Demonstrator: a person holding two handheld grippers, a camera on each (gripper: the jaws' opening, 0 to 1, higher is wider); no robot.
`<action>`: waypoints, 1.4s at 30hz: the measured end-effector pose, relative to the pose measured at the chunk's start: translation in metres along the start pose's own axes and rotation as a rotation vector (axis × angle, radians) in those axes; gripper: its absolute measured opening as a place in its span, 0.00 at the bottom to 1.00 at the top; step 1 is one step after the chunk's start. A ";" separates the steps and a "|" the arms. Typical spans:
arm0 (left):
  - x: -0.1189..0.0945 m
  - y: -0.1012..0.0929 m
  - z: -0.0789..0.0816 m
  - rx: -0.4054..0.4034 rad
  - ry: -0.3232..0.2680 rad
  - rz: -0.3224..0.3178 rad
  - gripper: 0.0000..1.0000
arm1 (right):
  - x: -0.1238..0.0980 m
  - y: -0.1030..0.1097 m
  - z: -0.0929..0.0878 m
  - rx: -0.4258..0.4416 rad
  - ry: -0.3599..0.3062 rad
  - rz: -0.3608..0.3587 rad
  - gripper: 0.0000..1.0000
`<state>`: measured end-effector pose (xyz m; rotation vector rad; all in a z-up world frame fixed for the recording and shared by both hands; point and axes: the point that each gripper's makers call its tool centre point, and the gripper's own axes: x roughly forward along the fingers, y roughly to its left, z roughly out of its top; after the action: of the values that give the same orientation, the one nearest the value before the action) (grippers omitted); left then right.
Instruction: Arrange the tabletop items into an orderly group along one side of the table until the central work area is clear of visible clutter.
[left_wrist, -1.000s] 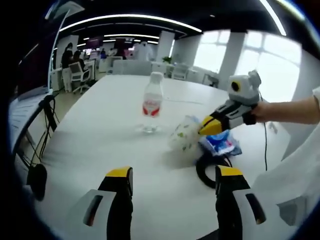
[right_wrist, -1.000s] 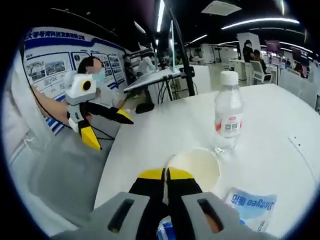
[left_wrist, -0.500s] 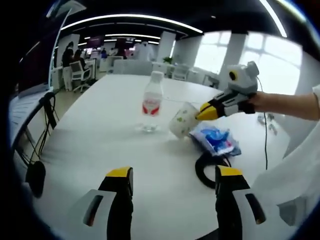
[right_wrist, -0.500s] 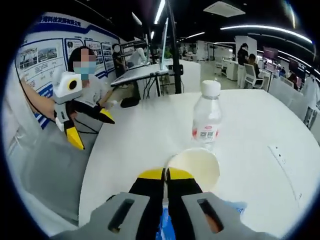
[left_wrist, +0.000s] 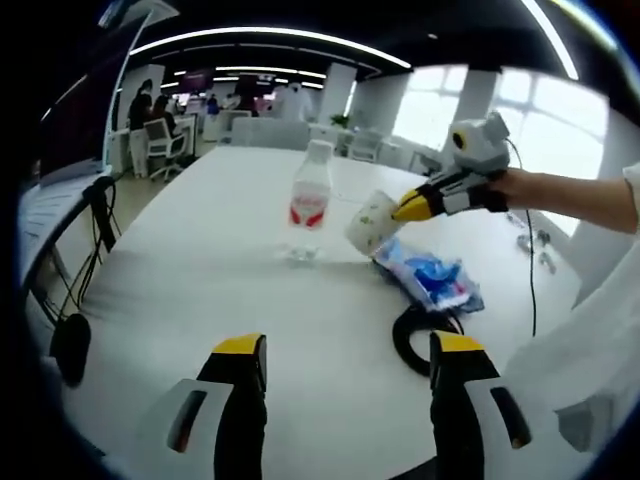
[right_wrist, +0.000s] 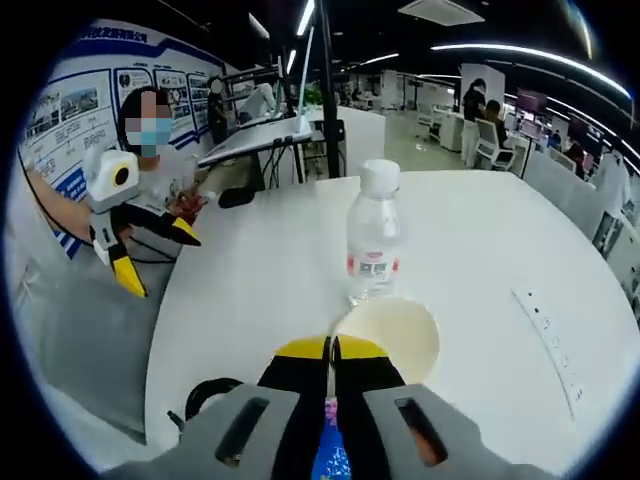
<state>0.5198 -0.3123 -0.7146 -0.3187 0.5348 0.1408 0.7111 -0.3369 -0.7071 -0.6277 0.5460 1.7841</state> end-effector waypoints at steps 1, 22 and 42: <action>0.000 0.000 0.000 -0.004 -0.002 0.000 0.62 | 0.000 -0.001 0.000 -0.002 0.009 -0.004 0.00; -0.010 -0.002 -0.005 -0.047 -0.018 0.005 0.61 | 0.015 -0.020 -0.008 -0.031 0.161 -0.007 0.00; -0.011 0.001 -0.015 -0.115 -0.028 0.008 0.59 | 0.031 -0.021 -0.011 -0.050 0.262 0.036 0.00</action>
<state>0.5033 -0.3172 -0.7209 -0.4262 0.5016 0.1839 0.7253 -0.3154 -0.7367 -0.8990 0.6952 1.7646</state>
